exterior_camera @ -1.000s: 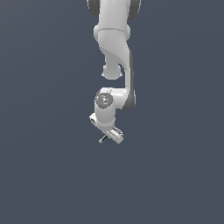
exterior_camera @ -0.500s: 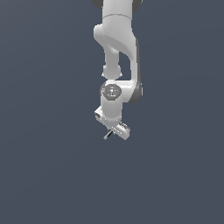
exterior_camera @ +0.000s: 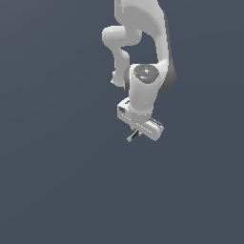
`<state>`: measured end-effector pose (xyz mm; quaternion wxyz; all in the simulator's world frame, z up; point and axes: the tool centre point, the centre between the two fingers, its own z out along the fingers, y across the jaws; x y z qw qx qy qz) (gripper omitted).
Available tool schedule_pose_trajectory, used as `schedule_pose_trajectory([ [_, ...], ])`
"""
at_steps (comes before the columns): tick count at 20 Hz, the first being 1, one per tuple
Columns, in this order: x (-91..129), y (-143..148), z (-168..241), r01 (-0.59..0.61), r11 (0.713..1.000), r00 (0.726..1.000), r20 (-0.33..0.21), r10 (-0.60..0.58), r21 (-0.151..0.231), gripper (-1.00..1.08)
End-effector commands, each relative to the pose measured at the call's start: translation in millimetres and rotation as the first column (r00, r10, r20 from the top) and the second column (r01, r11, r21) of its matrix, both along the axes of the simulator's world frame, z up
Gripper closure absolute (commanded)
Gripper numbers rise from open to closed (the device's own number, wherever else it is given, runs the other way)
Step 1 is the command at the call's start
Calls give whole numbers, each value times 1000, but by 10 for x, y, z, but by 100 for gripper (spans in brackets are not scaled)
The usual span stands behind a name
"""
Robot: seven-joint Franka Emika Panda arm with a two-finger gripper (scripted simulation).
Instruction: Pick up the object and move it to a goal position.
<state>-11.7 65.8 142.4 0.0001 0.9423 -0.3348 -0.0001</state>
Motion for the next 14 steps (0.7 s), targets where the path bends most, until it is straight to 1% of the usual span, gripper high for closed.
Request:
schedule_pose_trajectory([
  [1, -20, 186, 266, 1, 1000, 1000, 0, -1, -1, 108],
  [14, -71, 1140, 1590, 1, 1000, 1000, 1, -1, -3, 108],
])
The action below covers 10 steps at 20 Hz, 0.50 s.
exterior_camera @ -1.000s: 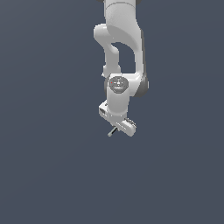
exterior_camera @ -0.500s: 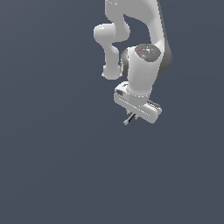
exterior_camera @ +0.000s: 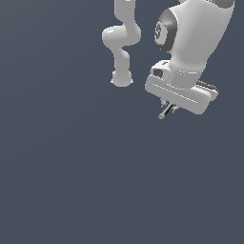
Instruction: Pick up the object and move it to a goal position.
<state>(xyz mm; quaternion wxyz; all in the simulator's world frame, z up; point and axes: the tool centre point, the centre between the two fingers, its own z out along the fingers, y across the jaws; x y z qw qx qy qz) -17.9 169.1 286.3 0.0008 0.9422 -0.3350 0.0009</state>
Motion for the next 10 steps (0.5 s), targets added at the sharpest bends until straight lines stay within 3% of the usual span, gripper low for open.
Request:
schedule_pose_trajectory([
  [1, -11, 174, 243, 0, 1000, 1000, -1, 0, 0, 108],
  [10, -4, 593, 804, 0, 1000, 1000, -1, 0, 1, 108],
])
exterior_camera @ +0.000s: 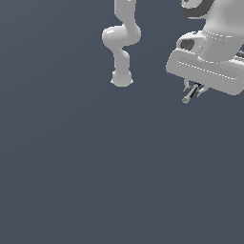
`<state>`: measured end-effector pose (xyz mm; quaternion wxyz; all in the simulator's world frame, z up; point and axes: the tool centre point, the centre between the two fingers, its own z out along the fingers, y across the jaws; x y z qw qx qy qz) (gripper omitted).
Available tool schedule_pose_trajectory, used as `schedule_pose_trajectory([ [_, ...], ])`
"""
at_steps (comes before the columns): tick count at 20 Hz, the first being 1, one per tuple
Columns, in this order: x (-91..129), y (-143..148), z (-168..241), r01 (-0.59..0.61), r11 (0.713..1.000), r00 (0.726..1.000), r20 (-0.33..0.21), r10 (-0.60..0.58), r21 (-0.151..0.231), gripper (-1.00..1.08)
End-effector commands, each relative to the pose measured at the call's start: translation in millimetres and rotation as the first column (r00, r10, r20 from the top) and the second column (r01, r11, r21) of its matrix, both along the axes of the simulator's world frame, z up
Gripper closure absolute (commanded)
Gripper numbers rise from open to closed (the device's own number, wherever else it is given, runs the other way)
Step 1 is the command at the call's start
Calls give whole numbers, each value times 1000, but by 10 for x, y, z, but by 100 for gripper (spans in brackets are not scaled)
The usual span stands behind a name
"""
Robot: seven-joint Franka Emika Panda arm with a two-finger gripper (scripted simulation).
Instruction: Pick up the object and move it to a goal position.
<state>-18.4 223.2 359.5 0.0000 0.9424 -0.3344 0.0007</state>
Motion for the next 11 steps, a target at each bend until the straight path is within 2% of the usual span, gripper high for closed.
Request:
schedule_pose_trajectory([
  [1, 3, 79, 109, 1, 1000, 1000, -1, -1, 0, 108],
  [11, 19, 196, 260, 1, 1000, 1000, -1, -1, 0, 108],
])
